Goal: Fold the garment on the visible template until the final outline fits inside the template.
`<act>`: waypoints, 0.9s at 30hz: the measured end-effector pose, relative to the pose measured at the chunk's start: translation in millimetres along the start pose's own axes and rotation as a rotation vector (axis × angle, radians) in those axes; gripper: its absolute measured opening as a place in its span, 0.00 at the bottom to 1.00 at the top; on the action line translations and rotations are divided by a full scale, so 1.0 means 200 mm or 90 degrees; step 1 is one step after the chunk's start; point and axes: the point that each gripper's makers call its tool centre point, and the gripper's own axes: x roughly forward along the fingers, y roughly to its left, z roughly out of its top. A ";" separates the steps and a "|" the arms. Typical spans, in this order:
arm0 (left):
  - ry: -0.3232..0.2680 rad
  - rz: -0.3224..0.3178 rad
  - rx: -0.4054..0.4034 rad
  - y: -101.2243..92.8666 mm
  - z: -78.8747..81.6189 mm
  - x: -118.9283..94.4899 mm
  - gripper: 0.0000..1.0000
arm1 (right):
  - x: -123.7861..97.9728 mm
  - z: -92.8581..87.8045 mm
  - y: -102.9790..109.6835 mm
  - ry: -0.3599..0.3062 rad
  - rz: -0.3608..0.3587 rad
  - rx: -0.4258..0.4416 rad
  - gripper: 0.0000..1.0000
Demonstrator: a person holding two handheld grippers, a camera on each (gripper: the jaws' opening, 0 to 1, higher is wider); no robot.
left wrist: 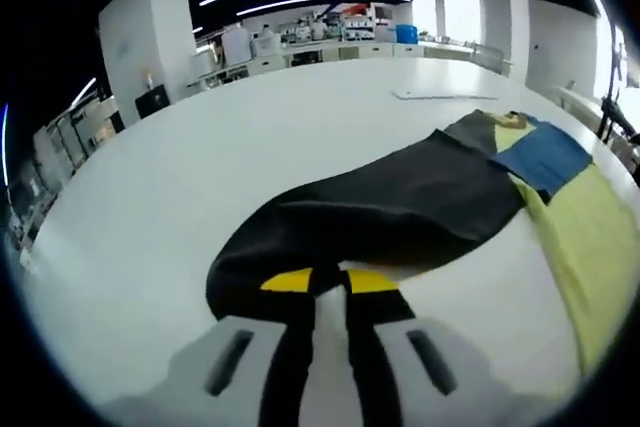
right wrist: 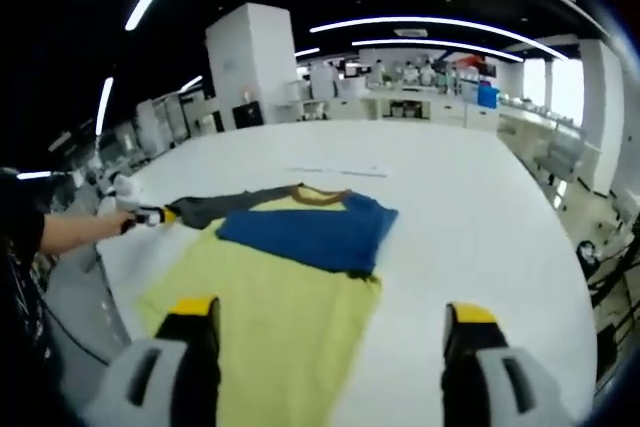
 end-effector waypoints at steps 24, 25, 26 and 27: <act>0.016 0.028 0.026 0.13 -0.08 -0.22 0.00 | -0.04 0.06 0.04 -0.026 0.018 -0.008 0.92; 0.016 0.027 0.024 0.14 -0.09 -0.23 0.00 | -0.04 0.06 0.05 -0.027 0.019 -0.009 0.91; 0.002 0.021 -0.003 0.15 -0.08 -0.23 0.00 | -0.04 0.06 0.05 -0.029 0.019 -0.008 0.91; 0.005 0.022 -0.013 0.16 -0.09 -0.23 0.00 | -0.04 0.05 0.05 -0.028 0.017 -0.005 0.91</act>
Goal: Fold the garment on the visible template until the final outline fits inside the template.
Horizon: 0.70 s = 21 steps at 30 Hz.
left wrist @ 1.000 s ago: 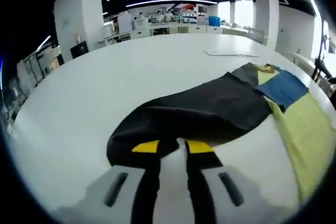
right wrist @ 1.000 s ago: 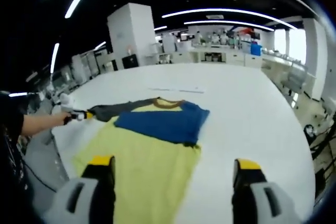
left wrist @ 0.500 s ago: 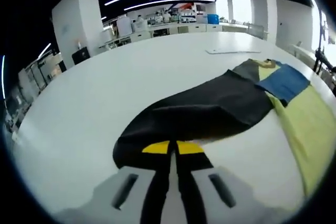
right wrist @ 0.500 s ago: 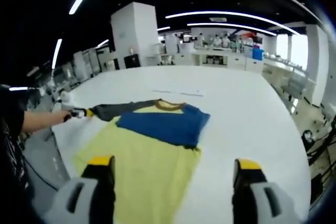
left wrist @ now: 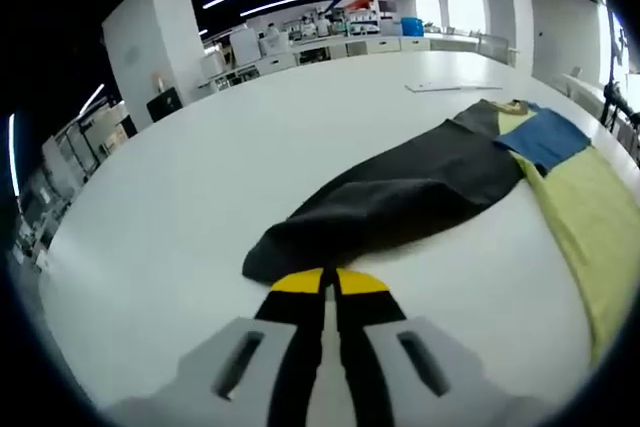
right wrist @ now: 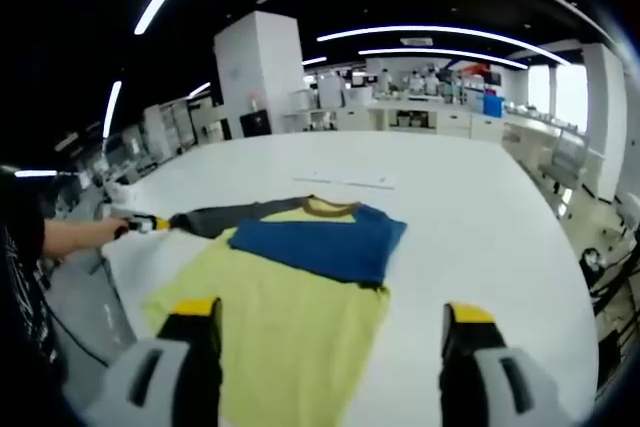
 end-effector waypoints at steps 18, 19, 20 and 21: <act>0.035 0.066 0.003 0.24 -0.11 -0.07 0.01 | -0.07 0.00 0.03 0.006 0.008 -0.043 1.00; 0.037 0.069 0.000 0.27 -0.12 -0.07 0.01 | -0.07 0.00 0.03 0.006 0.007 -0.044 1.00; 0.042 0.074 0.000 0.29 -0.13 -0.07 0.01 | -0.07 0.00 0.03 0.004 0.005 -0.044 1.00; 0.046 0.073 0.005 0.27 -0.13 -0.07 0.01 | -0.07 0.00 0.03 0.005 0.004 -0.044 1.00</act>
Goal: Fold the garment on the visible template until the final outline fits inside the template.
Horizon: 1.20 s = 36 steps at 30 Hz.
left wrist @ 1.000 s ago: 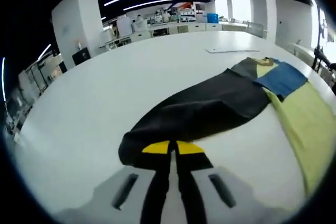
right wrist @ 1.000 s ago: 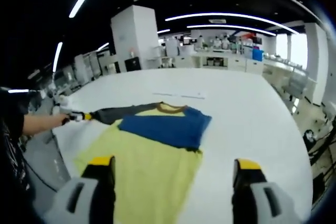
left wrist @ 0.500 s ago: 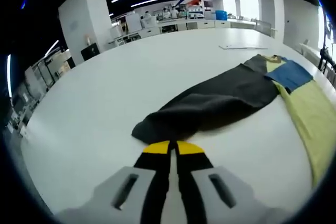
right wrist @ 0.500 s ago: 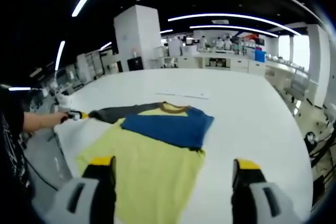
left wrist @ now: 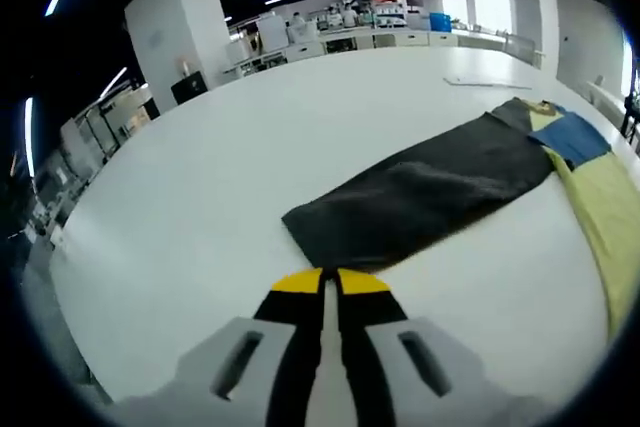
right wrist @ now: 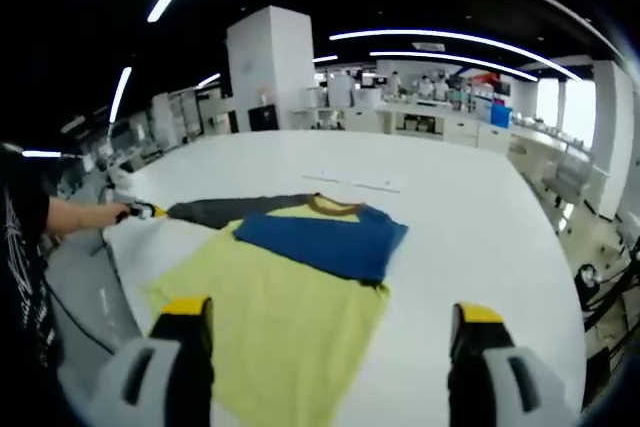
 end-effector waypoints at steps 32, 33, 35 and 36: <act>0.021 -0.015 -0.204 -0.04 -0.02 0.07 0.22 | 0.00 -0.05 0.06 0.012 0.010 -0.016 1.00; 0.031 -0.015 -0.215 -0.04 -0.03 0.07 0.21 | 0.00 -0.05 0.06 0.011 0.009 -0.015 1.00; 0.024 -0.014 -0.199 -0.02 -0.01 0.06 0.21 | -0.01 -0.06 0.05 0.012 0.006 -0.015 1.00; 0.024 -0.011 -0.197 -0.03 -0.01 0.06 0.21 | -0.01 -0.06 0.05 0.013 0.004 -0.015 1.00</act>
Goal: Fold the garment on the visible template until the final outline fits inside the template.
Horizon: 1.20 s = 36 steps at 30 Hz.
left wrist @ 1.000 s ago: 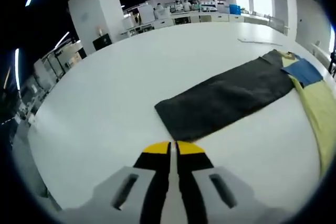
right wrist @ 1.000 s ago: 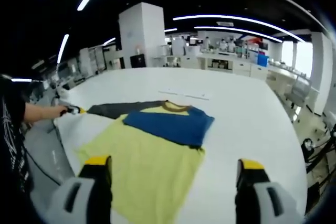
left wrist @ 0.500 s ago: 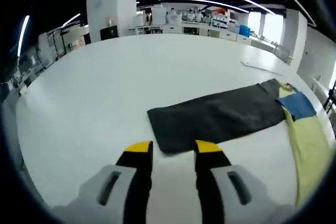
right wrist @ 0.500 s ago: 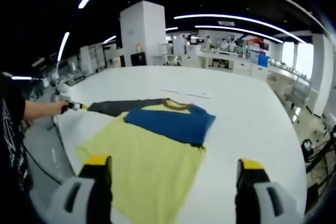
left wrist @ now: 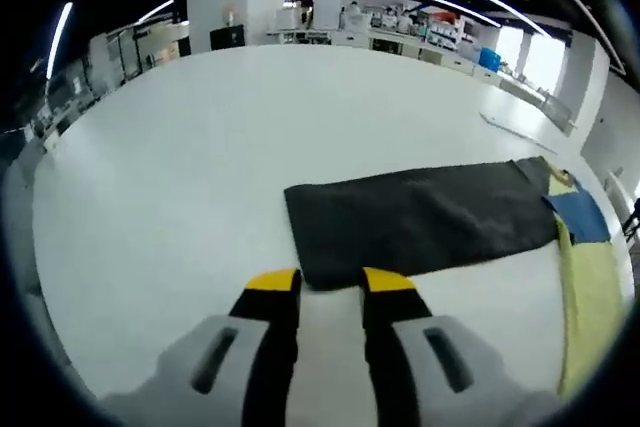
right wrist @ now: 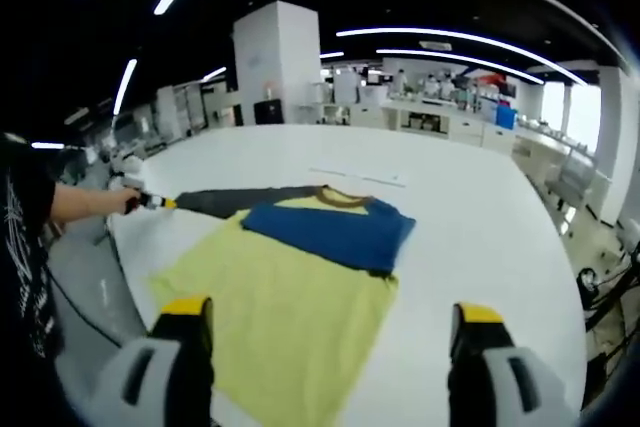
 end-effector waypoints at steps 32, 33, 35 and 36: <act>-0.026 0.009 0.060 -0.11 0.21 -0.03 0.00 | -0.02 -0.04 0.03 0.002 0.003 0.010 1.00; -0.028 0.006 0.062 -0.12 0.22 -0.03 0.00 | -0.01 -0.03 0.02 0.002 0.004 0.008 1.00; -0.028 -0.001 0.066 -0.15 0.24 -0.04 0.01 | -0.01 -0.03 0.03 0.004 0.008 0.003 1.00; -0.030 -0.008 0.065 -0.17 0.25 -0.04 0.01 | -0.01 -0.02 0.04 0.002 0.010 0.000 1.00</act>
